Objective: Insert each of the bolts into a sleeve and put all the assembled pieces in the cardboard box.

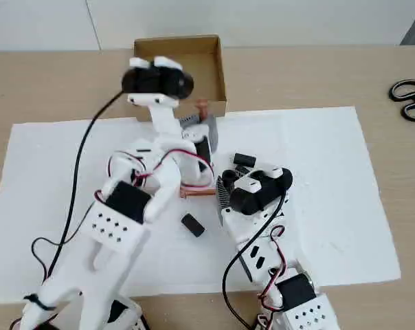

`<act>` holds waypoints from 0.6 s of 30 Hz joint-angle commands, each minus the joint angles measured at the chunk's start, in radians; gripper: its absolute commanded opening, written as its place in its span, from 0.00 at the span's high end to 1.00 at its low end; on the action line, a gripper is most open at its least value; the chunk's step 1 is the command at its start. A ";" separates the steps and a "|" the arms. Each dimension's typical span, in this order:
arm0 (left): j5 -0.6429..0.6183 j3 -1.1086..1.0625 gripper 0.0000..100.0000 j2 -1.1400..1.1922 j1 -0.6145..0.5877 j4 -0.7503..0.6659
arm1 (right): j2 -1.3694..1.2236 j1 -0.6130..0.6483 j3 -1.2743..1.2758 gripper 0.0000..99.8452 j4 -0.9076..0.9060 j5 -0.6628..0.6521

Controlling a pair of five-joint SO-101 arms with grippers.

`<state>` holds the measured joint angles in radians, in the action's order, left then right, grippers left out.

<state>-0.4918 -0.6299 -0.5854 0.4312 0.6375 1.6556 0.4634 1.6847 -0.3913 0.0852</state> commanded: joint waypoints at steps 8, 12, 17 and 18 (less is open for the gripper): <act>-0.002 -0.183 0.99 -0.137 0.106 -0.215 | 0.019 0.004 0.008 1.00 -0.074 0.072; -0.002 -0.239 0.99 -0.137 0.106 -0.270 | 0.050 0.004 0.006 1.00 -0.064 0.080; -0.002 -0.245 0.99 -0.137 0.106 -0.276 | 0.107 0.004 0.005 1.00 -0.068 0.081; -0.002 -0.246 0.99 -0.137 0.106 -0.276 | 0.111 0.005 0.005 1.00 -0.076 0.081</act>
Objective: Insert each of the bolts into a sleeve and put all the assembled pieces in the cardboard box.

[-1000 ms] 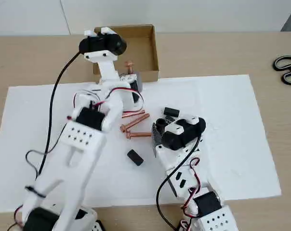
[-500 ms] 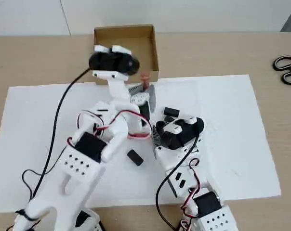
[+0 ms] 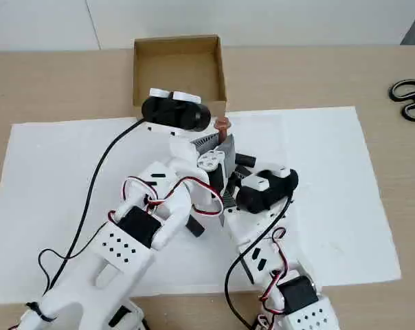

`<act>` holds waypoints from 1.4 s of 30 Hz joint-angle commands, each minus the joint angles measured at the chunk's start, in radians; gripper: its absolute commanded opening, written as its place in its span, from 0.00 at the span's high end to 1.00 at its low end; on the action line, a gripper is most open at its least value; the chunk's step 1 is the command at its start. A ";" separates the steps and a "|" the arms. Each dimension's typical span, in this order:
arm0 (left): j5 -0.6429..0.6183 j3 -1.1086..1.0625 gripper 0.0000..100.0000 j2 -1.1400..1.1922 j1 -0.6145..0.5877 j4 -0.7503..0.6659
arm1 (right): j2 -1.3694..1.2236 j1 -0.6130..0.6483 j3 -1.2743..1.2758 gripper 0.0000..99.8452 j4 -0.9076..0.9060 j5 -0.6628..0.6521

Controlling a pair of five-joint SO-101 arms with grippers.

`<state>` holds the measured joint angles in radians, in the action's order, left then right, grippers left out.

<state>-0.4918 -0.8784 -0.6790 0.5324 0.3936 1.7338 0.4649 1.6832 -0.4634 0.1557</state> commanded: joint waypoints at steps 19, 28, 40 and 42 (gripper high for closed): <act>0.000 -0.042 0.99 -0.044 0.038 -0.029 | 0.038 0.022 0.005 1.00 -0.012 0.011; 0.049 -0.047 0.99 -0.046 0.037 -0.031 | 0.038 0.021 0.005 1.00 -0.015 0.011; 0.124 -0.200 0.99 -0.212 0.064 -0.032 | 0.038 -0.005 0.005 1.00 -0.015 0.011; 0.124 -0.216 0.99 -0.230 0.064 -0.032 | 0.038 -0.005 0.005 1.00 -0.015 0.011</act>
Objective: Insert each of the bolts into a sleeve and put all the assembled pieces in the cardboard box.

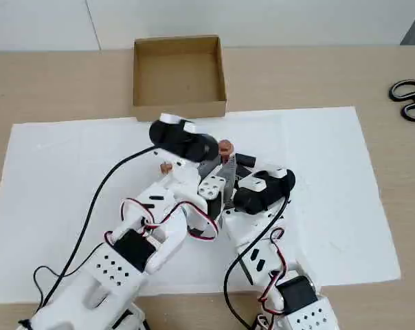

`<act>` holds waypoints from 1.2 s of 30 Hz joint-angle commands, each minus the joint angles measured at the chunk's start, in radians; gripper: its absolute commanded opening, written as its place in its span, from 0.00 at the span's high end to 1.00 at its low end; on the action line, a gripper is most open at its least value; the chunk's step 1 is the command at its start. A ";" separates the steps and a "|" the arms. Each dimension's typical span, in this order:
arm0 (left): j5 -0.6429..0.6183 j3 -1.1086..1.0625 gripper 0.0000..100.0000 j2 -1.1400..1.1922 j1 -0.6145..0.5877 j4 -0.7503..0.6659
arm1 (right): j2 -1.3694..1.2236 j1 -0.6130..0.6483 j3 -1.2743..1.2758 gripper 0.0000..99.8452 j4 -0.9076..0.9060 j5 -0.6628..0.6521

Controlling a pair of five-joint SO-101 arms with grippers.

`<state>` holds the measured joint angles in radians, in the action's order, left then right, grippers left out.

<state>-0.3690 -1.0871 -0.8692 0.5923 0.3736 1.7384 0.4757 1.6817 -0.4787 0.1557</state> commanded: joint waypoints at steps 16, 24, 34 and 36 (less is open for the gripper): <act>0.040 -0.016 0.99 -0.043 -0.003 -0.026 | 0.033 0.008 0.006 1.00 -0.001 0.005; 0.057 -0.007 0.99 0.066 -0.048 -0.083 | 0.033 0.016 0.005 1.00 -0.001 0.005; 0.055 -0.010 0.99 0.075 -0.049 -0.078 | 0.033 0.016 0.005 1.00 0.001 0.003; 0.055 -0.018 0.99 0.077 -0.049 -0.078 | 0.033 0.016 0.005 1.00 0.001 0.003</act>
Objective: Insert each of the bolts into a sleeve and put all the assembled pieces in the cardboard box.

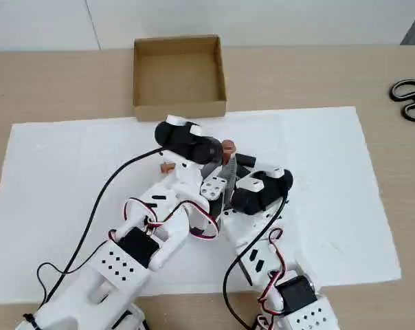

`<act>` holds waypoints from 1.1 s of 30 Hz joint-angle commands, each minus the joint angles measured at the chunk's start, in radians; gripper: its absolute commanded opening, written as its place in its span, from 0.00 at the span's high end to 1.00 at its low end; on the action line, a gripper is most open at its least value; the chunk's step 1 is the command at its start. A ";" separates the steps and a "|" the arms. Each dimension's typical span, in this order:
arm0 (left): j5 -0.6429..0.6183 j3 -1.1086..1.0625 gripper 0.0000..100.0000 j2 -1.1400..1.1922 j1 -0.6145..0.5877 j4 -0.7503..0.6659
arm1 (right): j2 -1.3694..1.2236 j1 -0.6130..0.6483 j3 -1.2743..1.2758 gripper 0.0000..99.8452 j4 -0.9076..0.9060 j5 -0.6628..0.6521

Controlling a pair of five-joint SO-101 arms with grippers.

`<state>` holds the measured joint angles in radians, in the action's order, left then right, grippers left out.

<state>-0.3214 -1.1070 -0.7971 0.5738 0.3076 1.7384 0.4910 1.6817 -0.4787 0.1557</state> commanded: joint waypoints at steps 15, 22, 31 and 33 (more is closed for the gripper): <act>0.002 -0.028 0.90 -0.005 -0.031 -0.009 | 0.033 0.001 0.005 1.00 0.001 0.003; -0.078 -0.027 0.80 -0.005 -0.028 -0.009 | 0.033 -0.001 0.005 1.00 -0.001 0.003; -0.080 0.073 0.79 -0.008 -0.068 0.084 | 0.033 -0.033 0.005 1.00 0.004 0.003; -0.081 0.131 0.79 -0.008 -0.109 0.130 | 0.033 -0.067 0.005 1.00 -0.001 0.003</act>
<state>-0.3936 -1.0748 -0.7940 0.5079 0.3859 1.7415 0.4618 1.6817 -0.4803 0.1557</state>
